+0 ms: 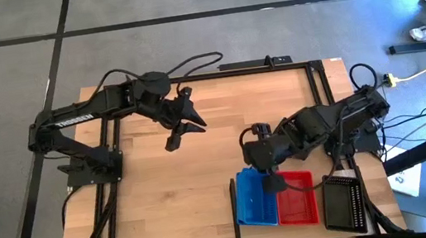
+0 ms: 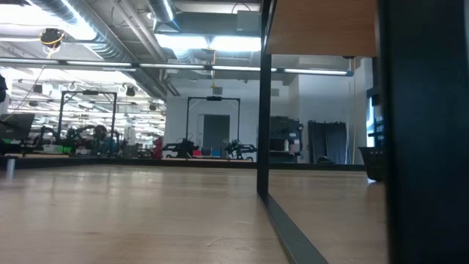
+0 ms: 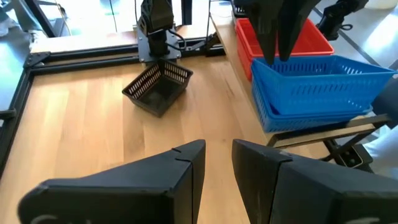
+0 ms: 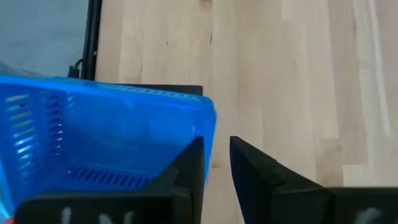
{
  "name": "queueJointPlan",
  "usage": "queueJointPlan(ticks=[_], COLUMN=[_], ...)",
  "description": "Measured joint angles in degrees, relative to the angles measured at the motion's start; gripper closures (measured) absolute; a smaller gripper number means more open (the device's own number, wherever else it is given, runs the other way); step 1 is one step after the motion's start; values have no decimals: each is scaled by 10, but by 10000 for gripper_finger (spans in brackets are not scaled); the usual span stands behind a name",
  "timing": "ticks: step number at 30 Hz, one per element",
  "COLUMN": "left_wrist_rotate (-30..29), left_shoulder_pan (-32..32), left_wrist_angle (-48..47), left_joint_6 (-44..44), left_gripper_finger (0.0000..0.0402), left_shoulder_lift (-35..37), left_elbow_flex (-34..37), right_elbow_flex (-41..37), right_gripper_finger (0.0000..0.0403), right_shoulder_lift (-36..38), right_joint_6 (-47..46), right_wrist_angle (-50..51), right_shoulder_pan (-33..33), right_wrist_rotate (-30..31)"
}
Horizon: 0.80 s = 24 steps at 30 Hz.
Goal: Stack baskets on shelf by color
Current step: Stack the blue bin on top of the blue bins on the shelf
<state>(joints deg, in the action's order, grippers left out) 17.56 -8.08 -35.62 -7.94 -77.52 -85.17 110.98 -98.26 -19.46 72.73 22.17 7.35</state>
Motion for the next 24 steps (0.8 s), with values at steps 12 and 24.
queueJointPlan(ticks=[12,24], left_wrist_rotate=[0,0], left_shoulder_pan=[0,0], left_wrist_angle=[0,0], left_joint_6=[-1,-2], left_gripper_finger=[330,330], left_shoulder_lift=[0,0], left_elbow_flex=[0,0], right_elbow_flex=[-40,-44], right_gripper_finger=[328,328], right_shoulder_lift=[0,0], right_joint_6=[-32,-25], right_wrist_angle=[-2,-10], right_shoulder_pan=[-21,-23], right_wrist_rotate=[-57,-55])
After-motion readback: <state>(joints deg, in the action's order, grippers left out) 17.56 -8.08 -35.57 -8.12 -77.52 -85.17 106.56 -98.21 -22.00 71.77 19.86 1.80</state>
